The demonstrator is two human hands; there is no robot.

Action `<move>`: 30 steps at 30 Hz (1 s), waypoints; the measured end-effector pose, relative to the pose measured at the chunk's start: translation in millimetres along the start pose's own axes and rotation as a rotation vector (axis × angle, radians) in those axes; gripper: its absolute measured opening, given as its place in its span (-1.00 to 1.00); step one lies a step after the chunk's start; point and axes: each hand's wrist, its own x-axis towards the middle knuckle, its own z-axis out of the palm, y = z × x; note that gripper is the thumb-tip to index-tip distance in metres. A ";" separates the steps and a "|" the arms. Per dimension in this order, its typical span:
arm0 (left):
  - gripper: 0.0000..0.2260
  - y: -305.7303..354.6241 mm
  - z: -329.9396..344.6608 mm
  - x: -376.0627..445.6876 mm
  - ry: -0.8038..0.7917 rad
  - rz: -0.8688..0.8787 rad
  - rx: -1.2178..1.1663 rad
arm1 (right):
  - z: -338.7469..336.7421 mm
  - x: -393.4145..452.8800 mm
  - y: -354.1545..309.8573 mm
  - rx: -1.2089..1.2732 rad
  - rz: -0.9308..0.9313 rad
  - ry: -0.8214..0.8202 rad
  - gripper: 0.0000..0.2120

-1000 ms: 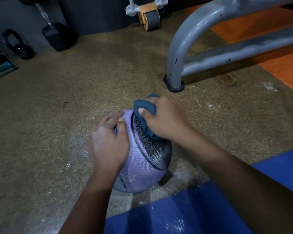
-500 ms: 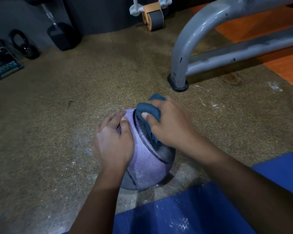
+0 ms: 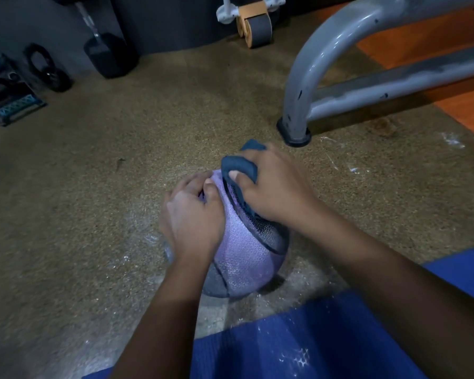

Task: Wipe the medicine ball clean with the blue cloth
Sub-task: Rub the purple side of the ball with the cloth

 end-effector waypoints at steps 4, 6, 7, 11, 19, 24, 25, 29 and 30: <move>-0.56 4.9 3.5 -0.3 0.011 -0.028 -0.005 | -4.2 -28.7 1.1 0.063 -0.005 0.036 -0.66; -0.57 7.1 2.7 -0.4 0.004 -0.025 -0.003 | -5.5 -57.6 -4.8 0.082 -0.086 0.050 -0.65; -0.57 7.3 2.1 0.3 -0.004 -0.030 -0.002 | -5.0 -66.6 -7.1 0.088 -0.112 0.056 -0.66; -0.57 6.0 0.5 0.4 -0.004 -0.028 -0.003 | 2.1 -44.5 1.3 0.073 -0.050 0.106 -0.66; -0.60 4.9 -3.4 -4.3 0.075 -0.111 0.024 | 11.5 -51.6 22.1 0.226 0.144 0.132 -0.67; -0.66 2.9 -12.6 -6.4 0.044 -0.106 0.055 | 5.3 -70.9 -4.2 0.152 0.003 0.073 -0.60; -0.63 2.5 -14.5 -5.5 0.035 -0.083 0.083 | 3.4 -64.4 -4.3 0.132 0.006 0.064 -0.59; -0.51 -3.9 -13.8 7.4 -0.167 0.227 0.219 | 2.1 -55.1 -0.2 0.038 -0.026 -0.046 -0.44; -0.49 -5.5 -12.4 12.5 -0.231 0.279 0.194 | 3.9 -56.1 0.5 0.049 -0.013 -0.082 -0.38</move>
